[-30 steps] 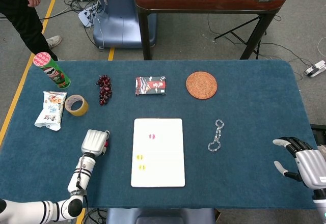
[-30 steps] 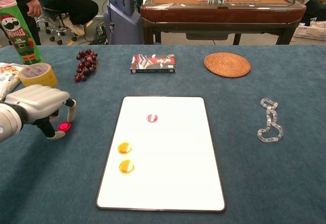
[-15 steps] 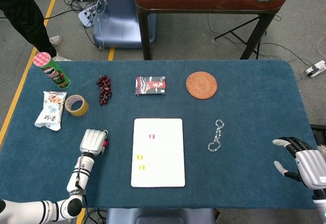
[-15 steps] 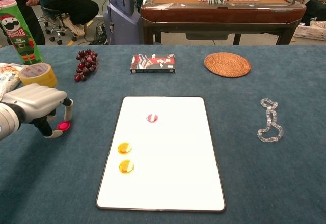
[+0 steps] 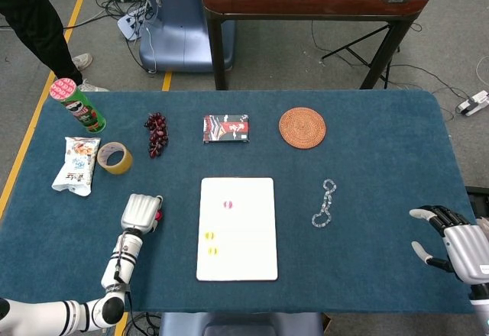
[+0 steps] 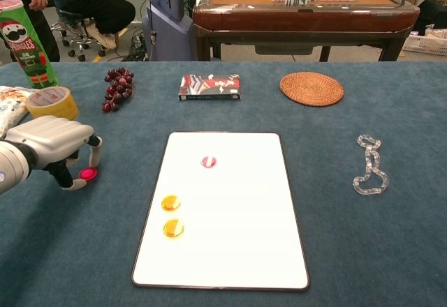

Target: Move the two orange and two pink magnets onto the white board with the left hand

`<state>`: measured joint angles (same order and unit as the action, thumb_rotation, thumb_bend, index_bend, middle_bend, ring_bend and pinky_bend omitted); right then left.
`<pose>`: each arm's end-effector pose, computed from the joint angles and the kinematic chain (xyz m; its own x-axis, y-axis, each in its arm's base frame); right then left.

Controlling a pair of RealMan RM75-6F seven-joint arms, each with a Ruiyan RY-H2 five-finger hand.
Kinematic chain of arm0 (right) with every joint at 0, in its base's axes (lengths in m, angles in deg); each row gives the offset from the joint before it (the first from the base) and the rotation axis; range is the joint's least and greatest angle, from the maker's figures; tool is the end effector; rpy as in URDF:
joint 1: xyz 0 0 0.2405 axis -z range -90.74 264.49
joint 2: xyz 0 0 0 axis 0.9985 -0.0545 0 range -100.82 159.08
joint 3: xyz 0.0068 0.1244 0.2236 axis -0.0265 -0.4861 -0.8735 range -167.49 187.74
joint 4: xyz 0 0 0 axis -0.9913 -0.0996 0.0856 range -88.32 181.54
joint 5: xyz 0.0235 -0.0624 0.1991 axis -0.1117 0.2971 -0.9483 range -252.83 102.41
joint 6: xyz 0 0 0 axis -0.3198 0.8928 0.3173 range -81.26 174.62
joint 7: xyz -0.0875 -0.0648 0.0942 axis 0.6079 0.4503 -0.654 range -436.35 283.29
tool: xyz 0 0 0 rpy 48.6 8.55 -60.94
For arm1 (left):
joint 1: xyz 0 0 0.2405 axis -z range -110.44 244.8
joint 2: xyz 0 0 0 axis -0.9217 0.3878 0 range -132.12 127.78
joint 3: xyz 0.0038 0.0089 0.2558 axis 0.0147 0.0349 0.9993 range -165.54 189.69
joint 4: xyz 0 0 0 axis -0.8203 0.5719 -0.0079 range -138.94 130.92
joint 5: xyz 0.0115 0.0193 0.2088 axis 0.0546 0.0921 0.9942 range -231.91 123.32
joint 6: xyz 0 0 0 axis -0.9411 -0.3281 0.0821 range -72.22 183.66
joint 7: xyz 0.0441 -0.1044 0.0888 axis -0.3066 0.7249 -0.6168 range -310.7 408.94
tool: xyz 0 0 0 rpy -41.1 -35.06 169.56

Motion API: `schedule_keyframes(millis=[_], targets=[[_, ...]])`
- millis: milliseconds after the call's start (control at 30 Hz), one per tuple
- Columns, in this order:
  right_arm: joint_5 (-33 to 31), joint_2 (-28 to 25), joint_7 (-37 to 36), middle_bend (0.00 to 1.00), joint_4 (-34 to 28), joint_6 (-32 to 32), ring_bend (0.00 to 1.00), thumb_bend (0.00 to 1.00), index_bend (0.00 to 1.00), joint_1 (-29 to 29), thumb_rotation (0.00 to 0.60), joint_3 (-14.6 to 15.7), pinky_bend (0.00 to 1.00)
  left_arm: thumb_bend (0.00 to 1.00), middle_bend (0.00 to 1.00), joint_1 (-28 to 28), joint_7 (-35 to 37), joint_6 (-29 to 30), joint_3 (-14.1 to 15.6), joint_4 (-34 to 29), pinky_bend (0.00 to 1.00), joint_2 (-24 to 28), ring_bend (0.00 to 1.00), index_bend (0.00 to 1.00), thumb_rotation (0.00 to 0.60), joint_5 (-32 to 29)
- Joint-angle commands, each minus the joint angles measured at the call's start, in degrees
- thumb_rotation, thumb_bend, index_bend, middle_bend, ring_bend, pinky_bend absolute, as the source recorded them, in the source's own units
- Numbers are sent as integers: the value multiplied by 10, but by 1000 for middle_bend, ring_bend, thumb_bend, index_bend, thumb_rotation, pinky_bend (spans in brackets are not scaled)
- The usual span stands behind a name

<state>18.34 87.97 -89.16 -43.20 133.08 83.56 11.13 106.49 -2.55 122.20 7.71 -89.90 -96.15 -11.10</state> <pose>-0.3180 -0.1582 0.1791 0.3276 -0.0731 0.9420 -0.9423 -0.0978 0.3201 -0.2033 0.3084 -0.0369 0.7160 0.3159 0.6226 0.6898 -0.1830 -0.7005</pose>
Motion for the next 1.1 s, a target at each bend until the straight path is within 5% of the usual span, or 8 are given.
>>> schedule_keyframes(millis=[33,667,1100], targets=[[0,0,0,287,0,0,228,262,293,0,600,0,329,313,1000,0,0,2,0,-3,1000,1,1000,597,600,2],[4,-2,-4,287,0,8,228,261,293,3,600,1,329,314,1000,47,-74,35,-29,-132,1000,-3,1000,604,600,13],[8,-7,-23,287,5,20,228,261,293,7,600,0,329,314,1000,104,-140,54,-53,-132,1000,-68,1000,603,600,-19]])
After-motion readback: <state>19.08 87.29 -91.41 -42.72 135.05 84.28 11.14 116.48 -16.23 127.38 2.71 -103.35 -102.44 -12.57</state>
